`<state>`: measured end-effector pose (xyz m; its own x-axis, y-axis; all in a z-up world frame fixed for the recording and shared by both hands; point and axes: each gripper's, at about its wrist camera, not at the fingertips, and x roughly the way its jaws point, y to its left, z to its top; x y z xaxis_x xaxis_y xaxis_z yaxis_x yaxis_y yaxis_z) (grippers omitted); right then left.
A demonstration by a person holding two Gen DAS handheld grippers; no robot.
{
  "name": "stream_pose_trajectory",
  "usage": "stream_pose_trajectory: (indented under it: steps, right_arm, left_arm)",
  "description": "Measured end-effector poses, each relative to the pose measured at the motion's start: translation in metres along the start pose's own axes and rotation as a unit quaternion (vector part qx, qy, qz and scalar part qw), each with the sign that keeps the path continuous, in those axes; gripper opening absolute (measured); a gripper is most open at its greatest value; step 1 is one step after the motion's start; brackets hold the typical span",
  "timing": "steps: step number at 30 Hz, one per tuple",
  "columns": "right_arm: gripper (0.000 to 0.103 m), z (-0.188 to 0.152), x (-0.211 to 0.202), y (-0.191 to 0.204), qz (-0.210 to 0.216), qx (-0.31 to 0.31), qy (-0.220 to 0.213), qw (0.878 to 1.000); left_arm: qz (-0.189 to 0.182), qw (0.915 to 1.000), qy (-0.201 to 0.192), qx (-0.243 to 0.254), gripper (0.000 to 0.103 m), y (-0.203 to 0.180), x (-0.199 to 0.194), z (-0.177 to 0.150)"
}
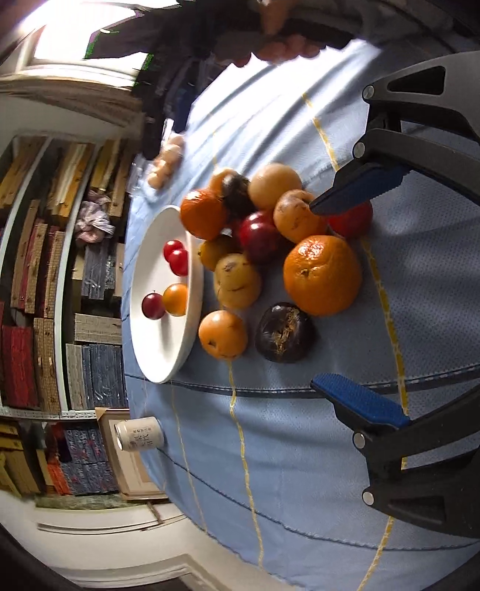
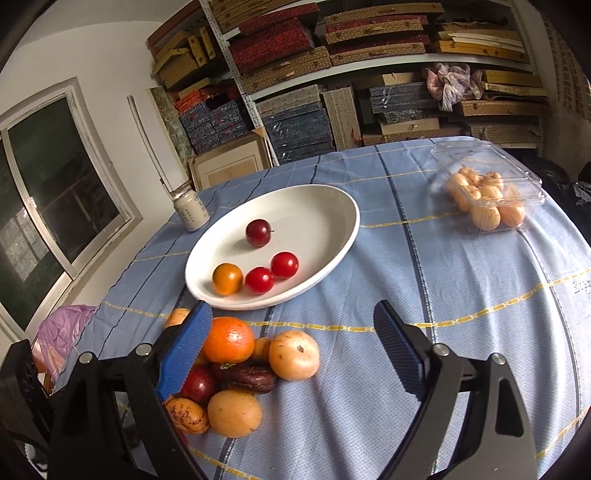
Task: Organize fruits
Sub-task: 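Open both tools and pull them back from the plate toward the fruit cluster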
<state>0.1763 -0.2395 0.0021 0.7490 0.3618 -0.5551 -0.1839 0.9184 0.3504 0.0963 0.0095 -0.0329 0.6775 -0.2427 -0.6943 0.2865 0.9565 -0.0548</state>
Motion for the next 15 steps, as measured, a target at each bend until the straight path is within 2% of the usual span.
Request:
stream_pose_trajectory:
  steps: [4,6,11,13,15]
  right_arm:
    - [0.087,-0.003,-0.003,0.012,0.016,-0.014,0.003,1.0]
    - [0.087,-0.005,-0.003,0.019,0.02,-0.027,0.008,0.999]
    - [0.088,-0.011,-0.003,0.035,0.024,-0.057,0.016,0.998]
    - [0.089,-0.012,-0.003,0.039,0.026,-0.062,0.017,0.998]
    - [0.089,-0.014,-0.003,0.04,0.026,-0.066,0.019,0.997]
  left_arm:
    - [-0.006,0.9997,0.002,-0.023,0.088,0.01,0.003,-0.002]
    - [-0.009,0.9991,0.018,-0.037,0.088,0.016,0.009,-0.002]
    - [-0.017,0.9993,0.018,-0.029,0.087,0.012,0.009,-0.001]
    - [-0.021,0.9993,0.017,-0.027,0.084,0.011,0.009,-0.001]
    - [-0.025,0.999,0.02,-0.03,0.075,0.011,0.011,0.0]
